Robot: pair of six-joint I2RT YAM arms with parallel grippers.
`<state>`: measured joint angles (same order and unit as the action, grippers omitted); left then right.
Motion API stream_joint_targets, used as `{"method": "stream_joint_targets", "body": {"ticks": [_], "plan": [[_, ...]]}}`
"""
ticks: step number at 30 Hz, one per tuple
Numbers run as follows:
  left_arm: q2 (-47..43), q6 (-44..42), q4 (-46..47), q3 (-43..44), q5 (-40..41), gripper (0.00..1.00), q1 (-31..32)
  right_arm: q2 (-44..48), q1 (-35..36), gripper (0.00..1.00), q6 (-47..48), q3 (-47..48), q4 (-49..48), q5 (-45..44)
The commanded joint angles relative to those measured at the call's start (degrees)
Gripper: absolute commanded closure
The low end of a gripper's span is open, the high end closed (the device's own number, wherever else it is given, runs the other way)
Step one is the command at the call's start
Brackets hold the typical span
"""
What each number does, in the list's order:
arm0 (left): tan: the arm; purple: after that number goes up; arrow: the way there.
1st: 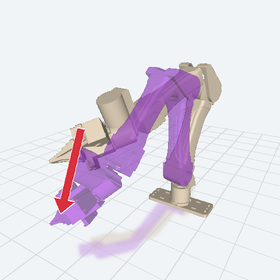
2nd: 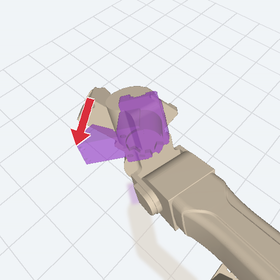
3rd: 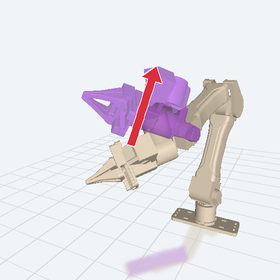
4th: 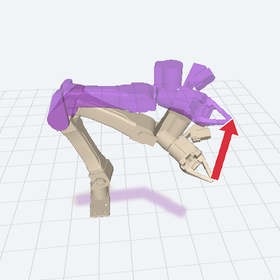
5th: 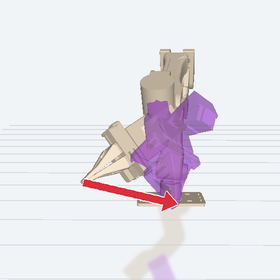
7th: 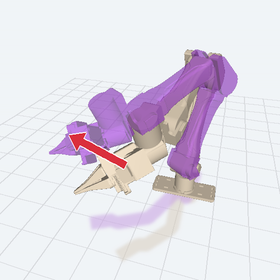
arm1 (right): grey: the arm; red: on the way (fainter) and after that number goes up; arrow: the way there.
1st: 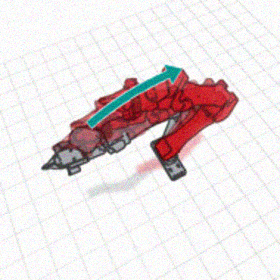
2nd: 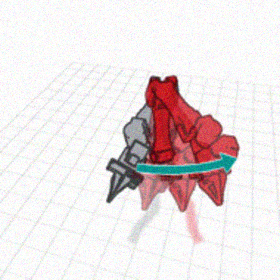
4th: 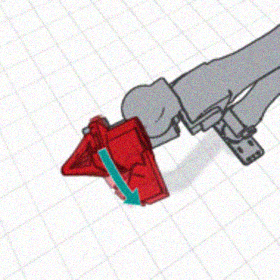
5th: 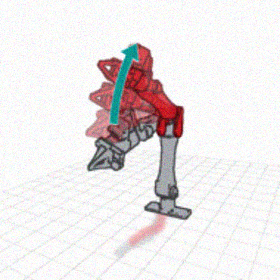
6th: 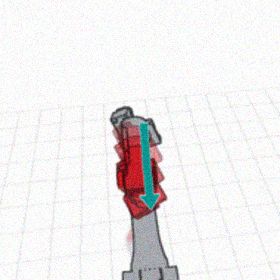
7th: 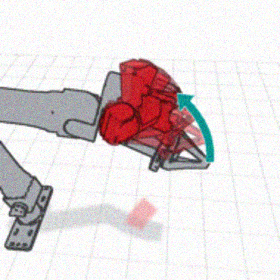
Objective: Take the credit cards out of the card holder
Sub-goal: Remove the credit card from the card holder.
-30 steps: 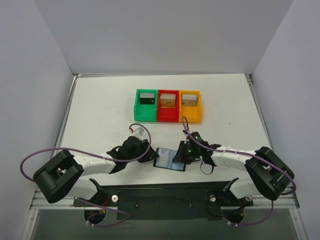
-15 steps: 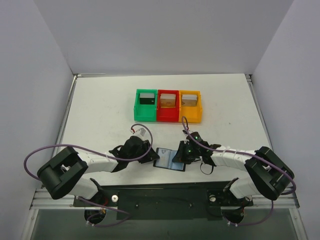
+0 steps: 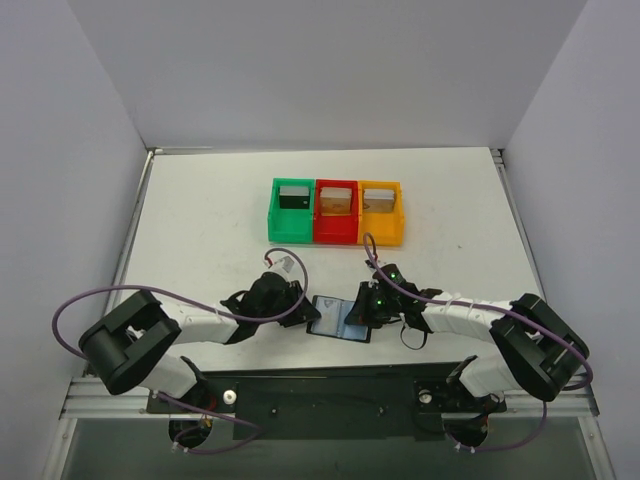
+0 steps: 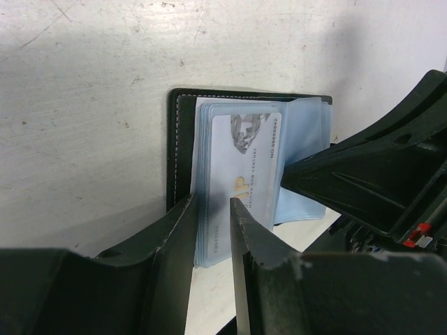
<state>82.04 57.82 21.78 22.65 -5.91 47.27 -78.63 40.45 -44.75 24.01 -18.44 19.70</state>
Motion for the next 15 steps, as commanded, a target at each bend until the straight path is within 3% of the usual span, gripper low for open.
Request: {"method": "stream_joint_targets", "body": {"ticks": [1, 15], "plan": [[1.89, -0.08, 3.44, 2.57, -1.91, 0.65, 1.16, -0.21, -0.37, 1.00, 1.60, -1.42, 6.04, -3.53], [4.79, 0.01, 4.41, 3.63, -2.35, 0.69, 2.48, 0.32, -0.37, 1.00, 1.69, -1.33, 6.83, -3.71]]}}
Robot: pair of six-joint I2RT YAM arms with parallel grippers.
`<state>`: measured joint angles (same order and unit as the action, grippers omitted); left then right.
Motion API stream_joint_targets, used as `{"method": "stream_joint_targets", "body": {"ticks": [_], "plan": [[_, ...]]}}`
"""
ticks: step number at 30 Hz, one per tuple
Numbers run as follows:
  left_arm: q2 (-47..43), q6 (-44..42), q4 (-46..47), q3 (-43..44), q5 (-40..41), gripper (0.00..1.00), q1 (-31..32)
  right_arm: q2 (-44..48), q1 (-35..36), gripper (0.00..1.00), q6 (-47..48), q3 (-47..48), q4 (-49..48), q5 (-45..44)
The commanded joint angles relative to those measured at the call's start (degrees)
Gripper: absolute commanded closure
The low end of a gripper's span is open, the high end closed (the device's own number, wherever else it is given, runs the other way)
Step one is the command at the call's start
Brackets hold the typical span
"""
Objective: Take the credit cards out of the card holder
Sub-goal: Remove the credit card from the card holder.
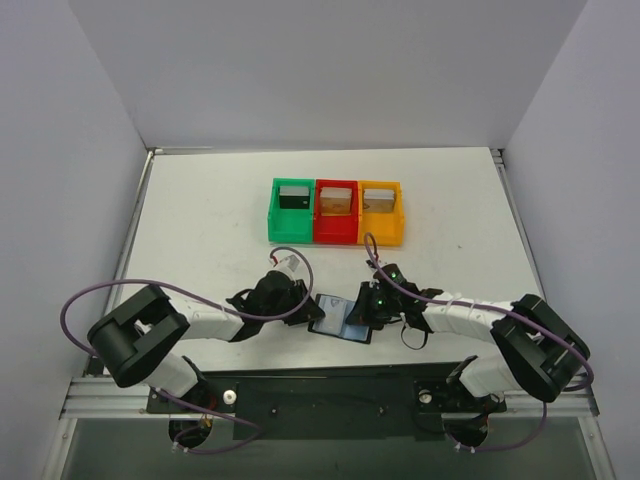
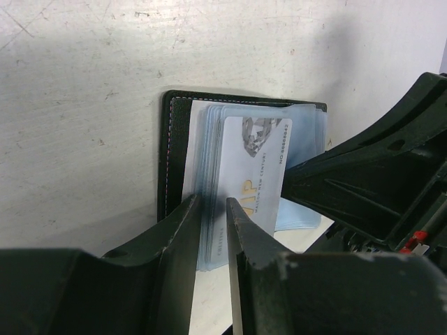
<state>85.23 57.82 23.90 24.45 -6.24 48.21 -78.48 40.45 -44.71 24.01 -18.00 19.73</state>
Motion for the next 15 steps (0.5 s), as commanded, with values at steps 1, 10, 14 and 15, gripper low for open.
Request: {"method": "stream_joint_targets", "body": {"ticks": [1, 10, 14, 15], "plan": [[2.13, 0.01, 2.38, 1.75, -1.93, 0.69, 1.63, 0.60, -0.28, 1.00, 1.73, -1.42, 6.57, -4.08], [4.86, -0.17, 1.24, 2.27, -1.06, 0.74, 2.24, 2.89, -0.28, 0.80, 2.26, -1.16, 9.82, -5.75], [5.03, -0.25, 0.45, 2.18, 0.17, 0.77, 2.59, 5.26, -0.37, 0.69, 2.26, -0.90, 11.67, -6.63], [4.95, -0.25, 0.01, 2.10, 0.52, 0.78, 2.60, 5.70, -0.37, 0.66, 2.26, -0.81, 12.54, -6.72]]}}
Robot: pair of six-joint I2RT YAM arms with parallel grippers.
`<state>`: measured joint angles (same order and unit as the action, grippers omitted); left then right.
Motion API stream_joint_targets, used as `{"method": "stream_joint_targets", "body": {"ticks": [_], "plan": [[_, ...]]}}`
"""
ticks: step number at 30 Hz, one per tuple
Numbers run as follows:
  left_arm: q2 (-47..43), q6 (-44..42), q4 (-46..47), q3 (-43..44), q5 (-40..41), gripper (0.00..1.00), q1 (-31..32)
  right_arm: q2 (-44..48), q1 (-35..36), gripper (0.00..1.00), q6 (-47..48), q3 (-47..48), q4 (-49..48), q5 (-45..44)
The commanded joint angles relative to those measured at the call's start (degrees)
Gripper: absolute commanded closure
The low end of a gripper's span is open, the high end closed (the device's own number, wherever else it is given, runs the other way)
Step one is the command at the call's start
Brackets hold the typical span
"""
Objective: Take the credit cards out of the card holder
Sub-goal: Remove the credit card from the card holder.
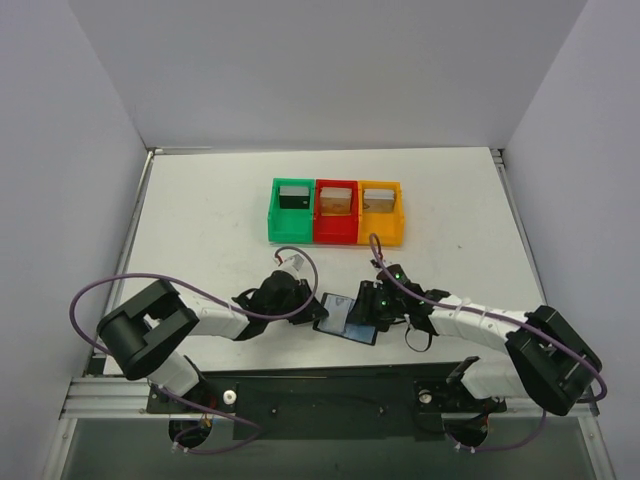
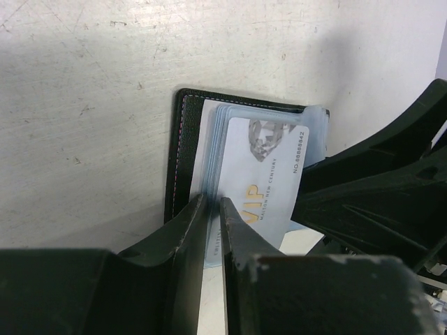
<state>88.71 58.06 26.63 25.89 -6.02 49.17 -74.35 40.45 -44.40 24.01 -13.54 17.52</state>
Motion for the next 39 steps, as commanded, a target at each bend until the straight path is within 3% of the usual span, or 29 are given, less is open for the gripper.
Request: {"method": "stream_joint_targets", "body": {"ticks": [1, 8, 14, 24, 39], "plan": [[1.38, -0.49, -2.90, 0.57, 0.40, 0.78, 1.72, 2.70, -0.46, 0.65, 1.95, -0.55, 8.61, -4.95], [2.26, -0.14, -3.08, 0.65, 1.19, 0.80, 2.07, 8.60, -0.63, 0.60, 1.95, 1.13, 12.57, -4.78], [3.14, 0.12, -3.16, 0.92, 1.98, 0.83, 2.60, 10.80, -0.63, 0.60, -0.77, 0.07, 5.99, 0.31], [3.84, 0.74, -3.78, 1.09, 3.38, 0.86, 3.65, 3.43, -0.90, 0.58, -6.75, -2.39, -7.54, 6.39], [2.79, 2.05, -5.63, -0.22, 5.49, 0.91, 3.66, 5.08, -2.04, 0.60, -7.54, -5.37, -7.82, 6.04]]}}
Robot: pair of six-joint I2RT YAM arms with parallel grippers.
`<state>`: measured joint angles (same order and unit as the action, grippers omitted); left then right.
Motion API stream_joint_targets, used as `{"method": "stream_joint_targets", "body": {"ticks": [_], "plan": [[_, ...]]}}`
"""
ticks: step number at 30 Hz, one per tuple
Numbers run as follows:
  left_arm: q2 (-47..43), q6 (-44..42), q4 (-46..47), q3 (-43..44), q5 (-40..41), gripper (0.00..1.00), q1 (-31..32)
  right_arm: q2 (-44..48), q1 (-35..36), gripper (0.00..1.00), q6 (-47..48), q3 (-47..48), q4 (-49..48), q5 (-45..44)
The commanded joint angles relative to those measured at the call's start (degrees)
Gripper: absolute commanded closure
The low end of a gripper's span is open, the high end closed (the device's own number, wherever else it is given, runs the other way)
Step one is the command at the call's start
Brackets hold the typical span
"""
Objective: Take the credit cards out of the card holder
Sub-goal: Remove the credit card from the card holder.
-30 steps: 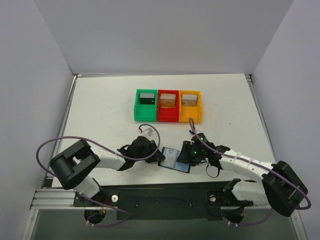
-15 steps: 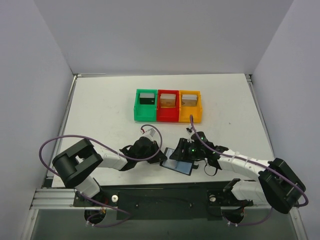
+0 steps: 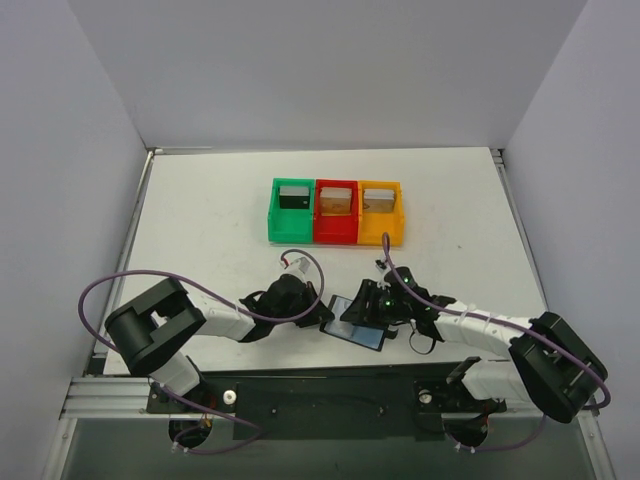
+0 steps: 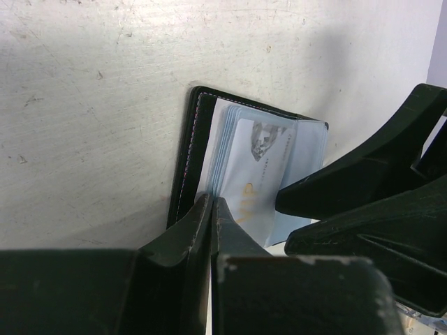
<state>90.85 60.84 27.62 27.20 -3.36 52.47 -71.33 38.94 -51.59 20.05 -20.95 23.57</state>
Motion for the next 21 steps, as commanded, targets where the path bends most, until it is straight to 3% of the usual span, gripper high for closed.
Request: {"method": "stream_joint_targets", "body": {"ticks": [1, 21], "plan": [[0.56, -0.55, -6.61, -1.71, 2.91, 0.91, 0.35, 2.25, -0.44, 0.60, -0.44, -1.68, -0.41, 0.07], [-0.50, -0.28, -9.16, -1.27, 5.29, 0.93, 0.35, 2.51, -0.88, 0.60, -1.05, -2.21, -1.64, 1.04]]}}
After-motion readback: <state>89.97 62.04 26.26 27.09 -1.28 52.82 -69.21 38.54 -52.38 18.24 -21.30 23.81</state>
